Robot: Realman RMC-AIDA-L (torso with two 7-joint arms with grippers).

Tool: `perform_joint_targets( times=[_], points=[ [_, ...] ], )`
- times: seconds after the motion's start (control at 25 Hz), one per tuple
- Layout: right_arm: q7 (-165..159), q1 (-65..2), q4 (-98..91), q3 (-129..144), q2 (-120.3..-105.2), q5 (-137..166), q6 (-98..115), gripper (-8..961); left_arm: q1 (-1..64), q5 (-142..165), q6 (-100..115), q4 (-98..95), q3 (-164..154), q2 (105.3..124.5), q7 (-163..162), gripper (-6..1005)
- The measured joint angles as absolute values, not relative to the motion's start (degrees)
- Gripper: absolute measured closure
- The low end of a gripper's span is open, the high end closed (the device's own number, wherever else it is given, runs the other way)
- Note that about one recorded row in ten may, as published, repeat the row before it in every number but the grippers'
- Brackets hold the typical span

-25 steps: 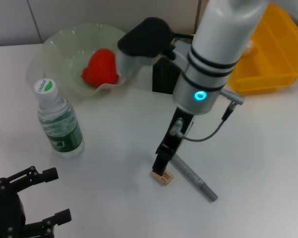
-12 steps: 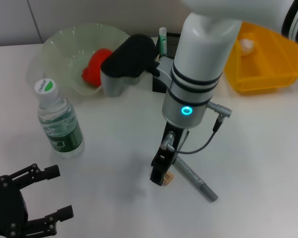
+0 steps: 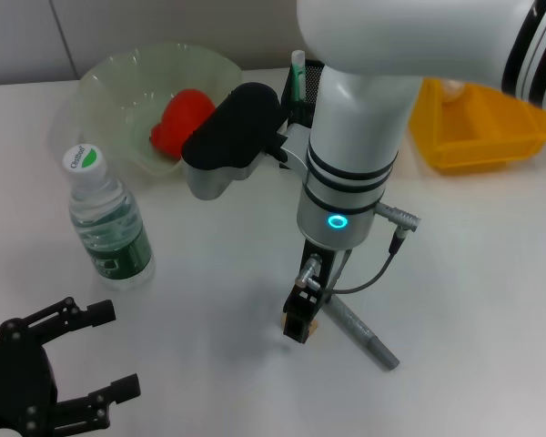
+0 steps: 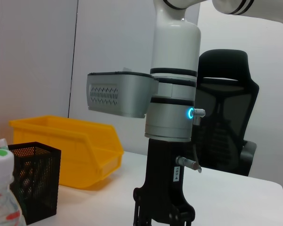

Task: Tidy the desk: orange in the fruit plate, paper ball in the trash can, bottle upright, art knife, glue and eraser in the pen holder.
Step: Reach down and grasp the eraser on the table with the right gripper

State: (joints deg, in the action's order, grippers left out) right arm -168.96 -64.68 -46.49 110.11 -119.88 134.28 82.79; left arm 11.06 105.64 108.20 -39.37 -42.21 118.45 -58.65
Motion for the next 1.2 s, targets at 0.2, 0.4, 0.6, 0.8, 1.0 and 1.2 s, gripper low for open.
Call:
perform_joint_targets(
  times=[0.2,0.4,0.6,0.8,1.0,1.2],
  points=[
    [-169.13,-64.42,-46.03,110.86,-119.88,134.04,81.28,339,11.75,105.64,107.94,-38.73,-42.43,118.48,-58.56,155],
    [-169.14,-64.32,-46.03,110.94,-119.88,133.95,81.06,342,12.11,105.64,107.90,-38.61,-42.51,118.55,-58.54,155],
    [-169.13,-64.33,-45.95,113.78,-119.88,131.55,79.91,345,12.26,105.65,107.80,-38.21,-42.62,118.57,-58.50,155],
    [-169.13,-64.32,-45.81,114.98,-119.88,131.23,79.34,358,12.63,105.65,107.51,-37.93,-42.63,118.57,-58.45,155],
    [-169.16,-64.22,-45.05,115.12,-119.88,131.22,78.85,414,12.98,105.65,107.14,-36.96,-43.10,118.56,-57.90,155],
    [-169.16,-64.15,-44.97,115.18,-119.88,131.22,78.50,470,13.11,105.64,106.65,-36.55,-43.23,118.56,-57.83,155]
  ],
)
